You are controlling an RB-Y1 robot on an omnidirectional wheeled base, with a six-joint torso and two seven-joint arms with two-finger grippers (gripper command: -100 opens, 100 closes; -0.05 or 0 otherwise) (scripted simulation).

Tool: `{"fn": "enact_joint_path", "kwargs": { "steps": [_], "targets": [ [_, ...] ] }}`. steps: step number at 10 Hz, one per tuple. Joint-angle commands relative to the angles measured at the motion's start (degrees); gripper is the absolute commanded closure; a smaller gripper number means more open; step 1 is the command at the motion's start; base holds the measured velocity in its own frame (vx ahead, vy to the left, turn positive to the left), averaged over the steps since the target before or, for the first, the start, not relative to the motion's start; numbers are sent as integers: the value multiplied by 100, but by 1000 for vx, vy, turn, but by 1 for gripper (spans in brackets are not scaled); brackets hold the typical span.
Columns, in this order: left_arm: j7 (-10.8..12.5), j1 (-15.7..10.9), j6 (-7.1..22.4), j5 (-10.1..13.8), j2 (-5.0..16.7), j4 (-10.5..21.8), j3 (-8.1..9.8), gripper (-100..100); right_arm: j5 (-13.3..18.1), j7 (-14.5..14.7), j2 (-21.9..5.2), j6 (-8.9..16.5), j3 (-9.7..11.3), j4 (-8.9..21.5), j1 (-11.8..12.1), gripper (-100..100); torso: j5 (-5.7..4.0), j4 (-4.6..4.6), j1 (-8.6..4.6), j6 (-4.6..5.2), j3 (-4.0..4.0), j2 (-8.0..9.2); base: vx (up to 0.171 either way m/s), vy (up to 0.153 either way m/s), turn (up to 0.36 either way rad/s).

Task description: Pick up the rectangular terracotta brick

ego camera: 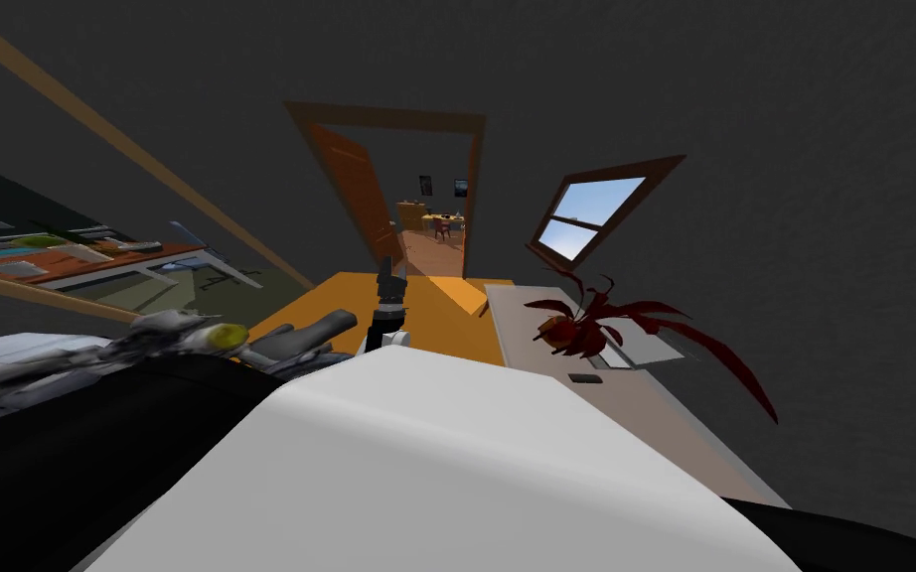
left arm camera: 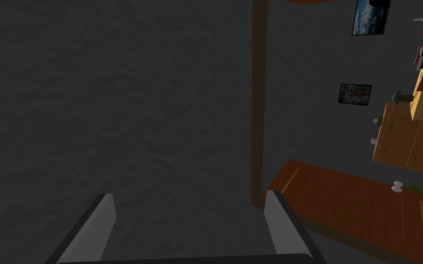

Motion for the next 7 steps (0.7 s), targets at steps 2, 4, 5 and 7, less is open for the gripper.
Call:
{"fn": "enact_joint_path", "kwargs": {
  "steps": [2, 4, 5, 7],
  "targets": [
    [0, 1, 0, 0, 0, 0, 0, 0, -178, -76, -29, -40, 70, 152, -181, -100, 1, -3, 3, -2, -9, -18, 200, 0, 148],
    [0, 2, 0, 0, 0, 0, 0, 0, -296, -130, 15, -70, 102, 172, -329, -100, 2, -11, 11, -1, -28, -48, 220, 7, 105],
    [0, 1, 0, 0, 0, 0, 0, 0, -296, -130, 15, -70, 102, 227, -329, -100, 2, -10, 13, 0, -25, -42, 131, -4, 19],
    [0, 0, 0, 0, 0, 0, 0, 0, -318, -112, 40, -97, 97, 219, -361, -100, 2, -1, 12, 4, -1, 0, 63, -4, 10]
  ]
}}
